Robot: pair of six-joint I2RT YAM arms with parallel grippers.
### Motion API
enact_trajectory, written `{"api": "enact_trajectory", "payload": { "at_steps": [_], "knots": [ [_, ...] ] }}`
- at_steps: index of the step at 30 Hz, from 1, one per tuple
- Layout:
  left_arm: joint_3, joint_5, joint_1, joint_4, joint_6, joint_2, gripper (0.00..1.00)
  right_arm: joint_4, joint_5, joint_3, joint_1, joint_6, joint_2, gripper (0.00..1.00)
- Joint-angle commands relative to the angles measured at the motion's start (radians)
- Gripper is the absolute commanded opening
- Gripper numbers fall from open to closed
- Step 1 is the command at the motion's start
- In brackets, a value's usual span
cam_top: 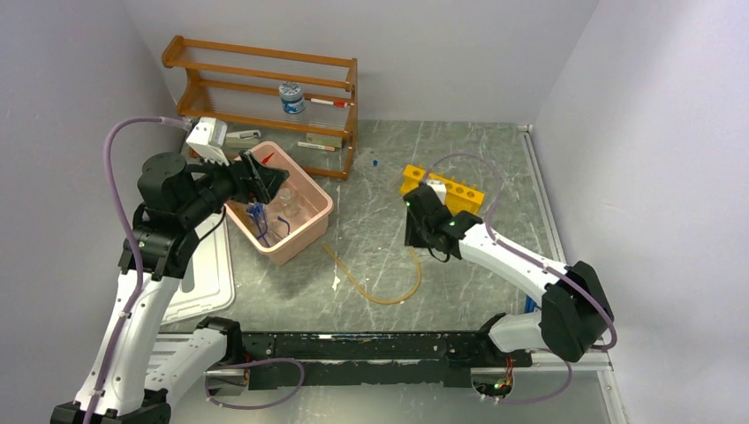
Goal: Organize the chemistry lab equipment
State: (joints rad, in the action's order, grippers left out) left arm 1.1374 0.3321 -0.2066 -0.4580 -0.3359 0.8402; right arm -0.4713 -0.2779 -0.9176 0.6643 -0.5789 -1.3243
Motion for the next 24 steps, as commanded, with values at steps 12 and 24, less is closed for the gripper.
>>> {"api": "enact_trajectory", "payload": {
  "at_steps": [12, 24],
  "knots": [
    [-0.026, 0.113, -0.005, 0.083, 0.018, -0.012, 0.86, -0.119, 0.054, 0.15, -0.004, -0.179, -0.115, 0.33],
    [-0.03, 0.111, -0.008, 0.077, 0.009, -0.007, 0.84, -0.084, 0.072, 0.186, -0.003, -0.138, -0.195, 0.22]
  ]
}}
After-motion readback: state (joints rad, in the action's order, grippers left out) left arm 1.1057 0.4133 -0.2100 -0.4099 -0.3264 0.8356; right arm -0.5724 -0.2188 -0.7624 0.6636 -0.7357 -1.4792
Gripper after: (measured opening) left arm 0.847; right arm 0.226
